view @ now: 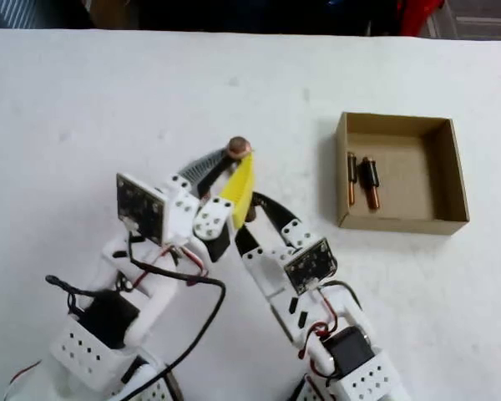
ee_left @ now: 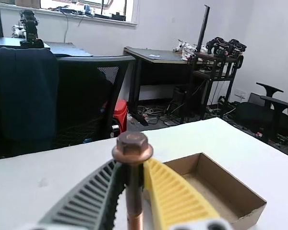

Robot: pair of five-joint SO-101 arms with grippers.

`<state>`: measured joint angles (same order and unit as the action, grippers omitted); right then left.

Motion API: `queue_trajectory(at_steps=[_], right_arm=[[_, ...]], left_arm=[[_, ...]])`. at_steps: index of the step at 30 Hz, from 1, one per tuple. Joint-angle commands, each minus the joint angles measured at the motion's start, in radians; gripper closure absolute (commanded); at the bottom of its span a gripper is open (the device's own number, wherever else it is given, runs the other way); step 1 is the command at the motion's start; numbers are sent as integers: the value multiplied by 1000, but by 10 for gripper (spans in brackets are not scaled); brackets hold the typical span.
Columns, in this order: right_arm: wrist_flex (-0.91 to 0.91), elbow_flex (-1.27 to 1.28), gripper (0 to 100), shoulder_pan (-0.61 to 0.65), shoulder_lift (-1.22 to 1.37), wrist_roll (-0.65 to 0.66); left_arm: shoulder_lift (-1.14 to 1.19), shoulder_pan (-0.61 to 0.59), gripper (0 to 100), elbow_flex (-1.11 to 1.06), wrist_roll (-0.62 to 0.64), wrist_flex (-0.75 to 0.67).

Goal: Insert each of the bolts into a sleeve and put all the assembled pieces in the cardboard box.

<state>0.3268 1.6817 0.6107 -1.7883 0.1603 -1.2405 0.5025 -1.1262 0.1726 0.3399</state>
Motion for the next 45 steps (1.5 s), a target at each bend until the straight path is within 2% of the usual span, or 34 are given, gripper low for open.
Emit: queue_trajectory(at_steps=[1,10,17,23,45], right_arm=[[5,9,981,-12,-12,14],[5,9,981,-12,-12,14],[5,9,981,-12,-12,14],[5,9,981,-12,-12,14],[7,9,981,-13,-10,14]], left_arm=[[-22,-12,978,-14,11,-8],[-22,-10,978,-20,14,-6],[-22,-10,977,-60,101,14],[-22,-10,977,-127,103,5],[-22,-10,976,-169,103,11]])
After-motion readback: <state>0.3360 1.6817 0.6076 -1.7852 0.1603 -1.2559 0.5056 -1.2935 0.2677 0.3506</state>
